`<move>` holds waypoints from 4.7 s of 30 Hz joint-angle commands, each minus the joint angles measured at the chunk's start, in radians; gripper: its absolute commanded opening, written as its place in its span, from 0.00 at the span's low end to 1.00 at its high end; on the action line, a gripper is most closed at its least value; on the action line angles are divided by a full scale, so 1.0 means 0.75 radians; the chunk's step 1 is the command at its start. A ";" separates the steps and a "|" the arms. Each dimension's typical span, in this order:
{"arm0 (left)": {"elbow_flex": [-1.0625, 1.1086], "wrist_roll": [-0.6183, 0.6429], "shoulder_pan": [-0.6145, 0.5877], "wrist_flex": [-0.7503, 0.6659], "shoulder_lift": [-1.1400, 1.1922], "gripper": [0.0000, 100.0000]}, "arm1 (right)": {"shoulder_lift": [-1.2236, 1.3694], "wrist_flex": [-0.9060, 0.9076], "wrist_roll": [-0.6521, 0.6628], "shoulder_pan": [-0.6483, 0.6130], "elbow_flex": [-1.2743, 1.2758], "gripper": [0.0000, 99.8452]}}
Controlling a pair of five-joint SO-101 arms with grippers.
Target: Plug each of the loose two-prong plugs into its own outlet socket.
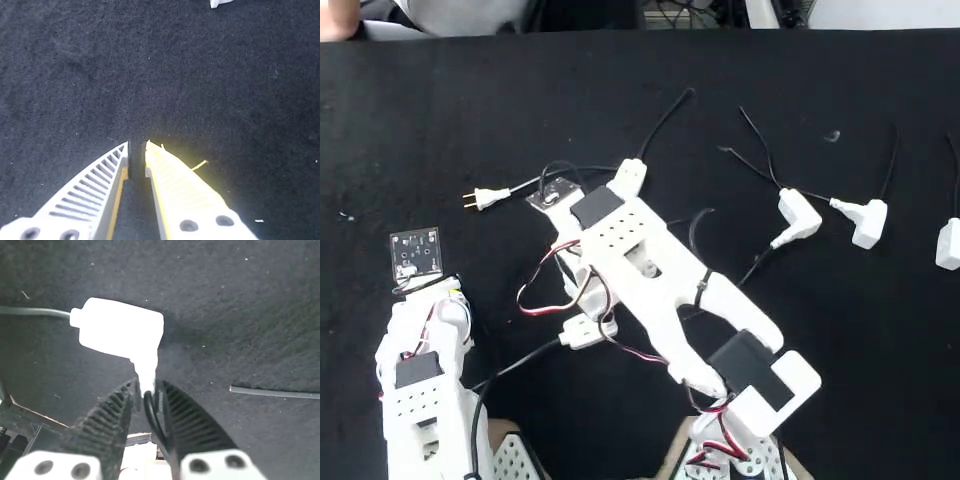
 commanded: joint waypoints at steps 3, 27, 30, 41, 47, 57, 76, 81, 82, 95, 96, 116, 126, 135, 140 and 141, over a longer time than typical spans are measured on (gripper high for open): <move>-0.005 -0.008 -0.015 -0.025 -0.014 0.06 | -0.011 -0.012 -0.070 0.023 -0.054 0.13; -0.005 -0.008 -0.015 -0.025 -0.014 0.06 | -0.009 -0.086 -0.164 -0.045 0.017 0.08; -0.005 -0.008 -0.015 -0.025 -0.014 0.06 | 0.026 -0.129 -0.115 -0.045 0.052 0.01; -0.005 -0.008 -0.015 -0.025 -0.014 0.06 | 0.191 -0.205 -0.080 -0.051 0.069 0.01; -0.005 -0.008 -0.015 -0.025 -0.014 0.06 | 0.157 -0.182 -0.080 -0.076 0.062 0.05; -0.005 -0.008 -0.015 -0.025 -0.014 0.06 | -0.087 -0.139 -0.037 -0.203 0.069 0.30; -0.005 -0.008 -0.017 -0.025 -0.014 0.06 | -0.116 -0.172 0.949 -0.282 0.345 0.31; -0.005 -0.008 -0.028 -0.020 -0.014 0.06 | -0.105 -0.350 0.972 -0.274 0.353 0.31; -0.007 -0.002 -0.054 -0.020 -0.014 0.06 | -0.101 -0.368 0.996 -0.274 0.357 0.31; -0.105 0.325 -0.613 -0.023 -0.014 0.07 | -0.101 -0.448 1.019 -0.274 0.390 0.22; -0.103 0.327 -0.613 -0.025 -0.014 0.07 | -0.101 -0.450 1.023 -0.274 0.390 0.17; -0.046 0.174 -0.435 -0.025 -0.014 0.07 | -0.384 -0.198 1.027 0.509 -0.128 0.01; 0.030 -0.059 -0.212 -0.027 -0.014 0.07 | -0.277 -0.452 1.017 1.442 -0.459 0.01; 0.030 -0.063 -0.210 -0.027 -0.014 0.06 | 0.390 -0.593 0.949 1.651 -0.928 0.01; 0.032 -0.063 -0.210 -0.027 -0.014 0.06 | 0.787 -0.608 0.722 1.626 -1.359 0.01; 0.032 -0.063 -0.210 -0.025 -0.014 0.06 | 0.860 -0.606 0.698 1.618 -1.441 0.01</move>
